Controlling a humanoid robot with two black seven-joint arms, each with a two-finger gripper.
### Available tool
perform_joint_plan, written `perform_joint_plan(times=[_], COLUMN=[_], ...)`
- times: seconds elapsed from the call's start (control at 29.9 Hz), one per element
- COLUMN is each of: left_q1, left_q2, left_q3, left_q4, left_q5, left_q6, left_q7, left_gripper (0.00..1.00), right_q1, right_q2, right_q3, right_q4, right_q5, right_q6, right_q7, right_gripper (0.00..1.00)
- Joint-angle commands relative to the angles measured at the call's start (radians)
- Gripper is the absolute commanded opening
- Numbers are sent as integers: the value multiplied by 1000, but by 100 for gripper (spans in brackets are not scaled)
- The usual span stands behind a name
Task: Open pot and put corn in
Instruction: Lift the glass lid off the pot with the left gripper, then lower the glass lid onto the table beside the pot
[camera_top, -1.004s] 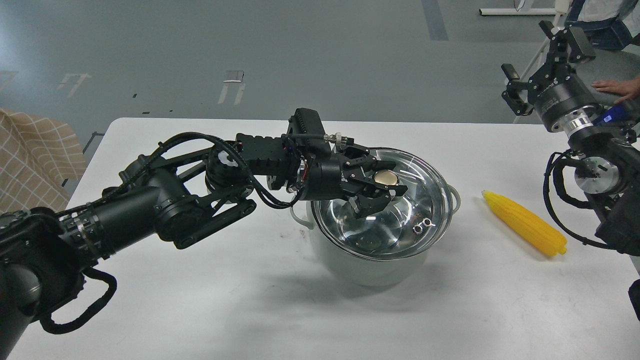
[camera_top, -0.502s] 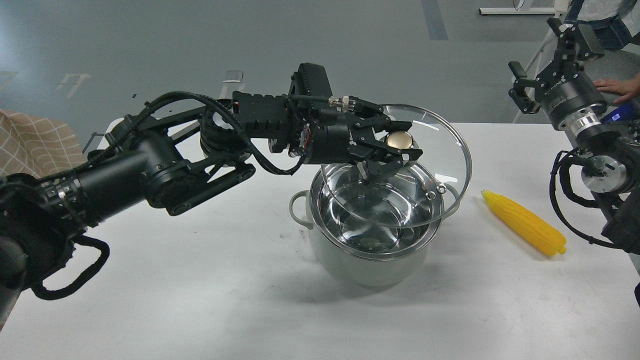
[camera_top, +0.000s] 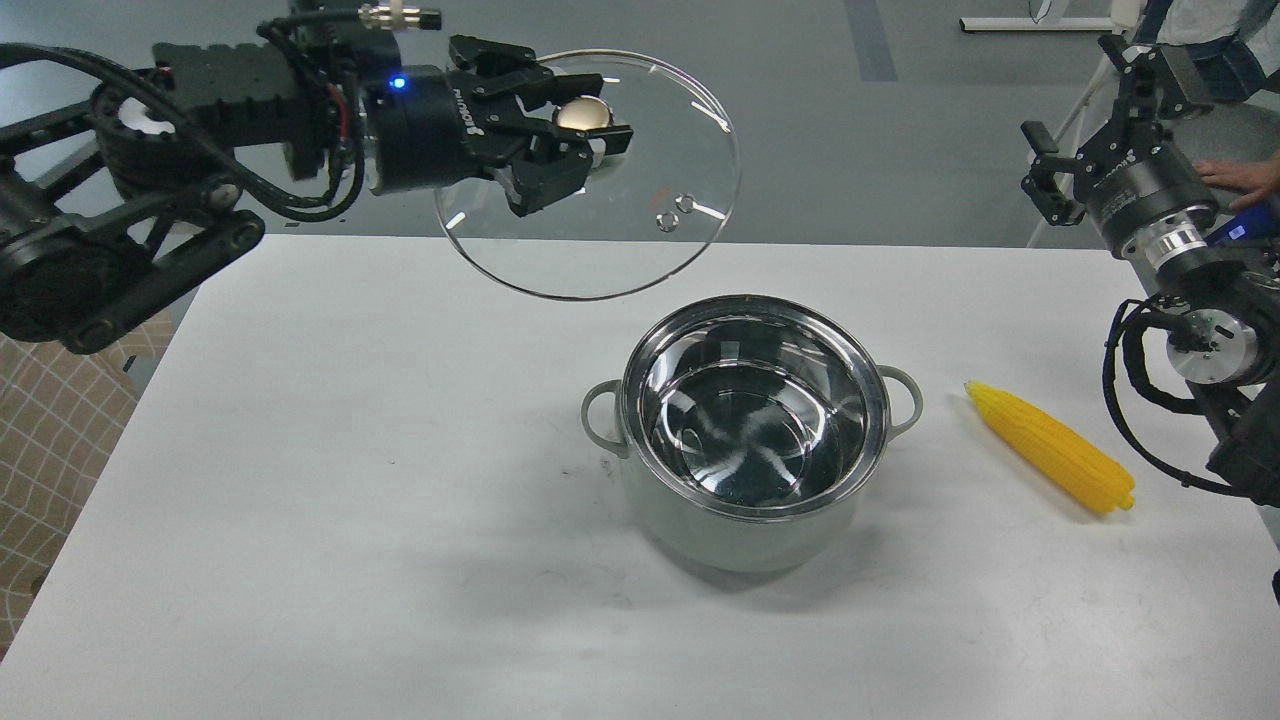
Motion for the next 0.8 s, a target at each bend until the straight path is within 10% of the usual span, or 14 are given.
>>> perform_joint_plan(times=[0.0, 0.77], left_q1=[59, 511], left_q2=[97, 213], left_q3=[5, 11], left_q4=[1, 194], left_q5=[-19, -96], left_q6=[50, 478], left_q7=[0, 0], left_gripper=[6, 7], right_q1=[0, -4], right_q2=[0, -1], right_q3=[0, -2], right_q4=[0, -1], right_q5=[0, -3], right_q6=[0, 0], right_q7=[0, 0], right_gripper=[100, 100])
